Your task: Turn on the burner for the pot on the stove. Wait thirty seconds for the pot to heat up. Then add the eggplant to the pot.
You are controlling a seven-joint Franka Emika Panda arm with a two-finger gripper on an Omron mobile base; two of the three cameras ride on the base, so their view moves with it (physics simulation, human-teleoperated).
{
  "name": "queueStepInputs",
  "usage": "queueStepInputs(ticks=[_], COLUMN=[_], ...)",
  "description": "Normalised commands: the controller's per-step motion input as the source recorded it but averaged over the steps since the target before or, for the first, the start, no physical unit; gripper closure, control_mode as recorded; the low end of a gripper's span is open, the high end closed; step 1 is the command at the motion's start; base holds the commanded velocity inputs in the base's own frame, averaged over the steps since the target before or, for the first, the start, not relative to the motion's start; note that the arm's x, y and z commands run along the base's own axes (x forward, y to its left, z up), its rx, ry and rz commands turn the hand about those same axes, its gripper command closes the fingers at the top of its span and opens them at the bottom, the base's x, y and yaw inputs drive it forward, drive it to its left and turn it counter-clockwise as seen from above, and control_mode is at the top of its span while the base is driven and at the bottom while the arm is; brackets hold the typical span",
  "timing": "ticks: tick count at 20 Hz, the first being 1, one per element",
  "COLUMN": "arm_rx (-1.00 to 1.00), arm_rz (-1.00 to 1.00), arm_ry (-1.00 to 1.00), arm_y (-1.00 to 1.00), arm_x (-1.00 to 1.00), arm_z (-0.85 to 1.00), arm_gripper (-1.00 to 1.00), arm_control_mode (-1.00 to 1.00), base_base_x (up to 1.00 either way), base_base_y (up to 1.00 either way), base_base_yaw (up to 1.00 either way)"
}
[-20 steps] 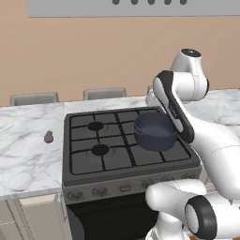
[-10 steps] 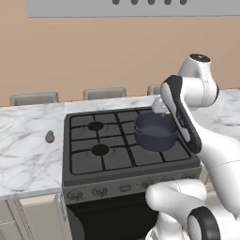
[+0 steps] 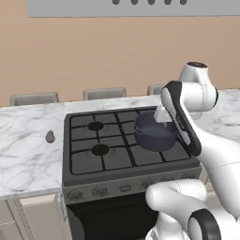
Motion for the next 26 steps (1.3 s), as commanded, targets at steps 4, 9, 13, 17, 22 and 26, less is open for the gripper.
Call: queueStepInputs(ticks=[4,9,13,17,22,26], arm_rx=[0.0,0.01,0.05,0.18,0.08,0.0], arm_rz=[0.0,0.0,0.0,0.0,0.0,0.0], arm_ry=[0.28,0.27,0.12,0.04,0.0,0.0], arm_y=[-0.45,-0.53,-0.44,-0.45,-0.38,-0.27], arm_x=[-0.08,-0.15,-0.16,-0.14,-0.1,-0.08], arm_z=[-0.03,-0.02,-0.2,-0.4,-0.43,-0.43], arm_gripper=[-1.0,-1.0,-1.0,-1.0,-1.0,-1.0], arm_control_mode=[-1.0,-1.0,-1.0,-1.0,-1.0,-1.0], base_base_x=[0.0,0.0,0.0,0.0,0.0,0.0], base_base_y=[0.0,0.0,0.0,0.0,0.0,0.0], base_base_yaw=[0.0,0.0,0.0,0.0,0.0,0.0])
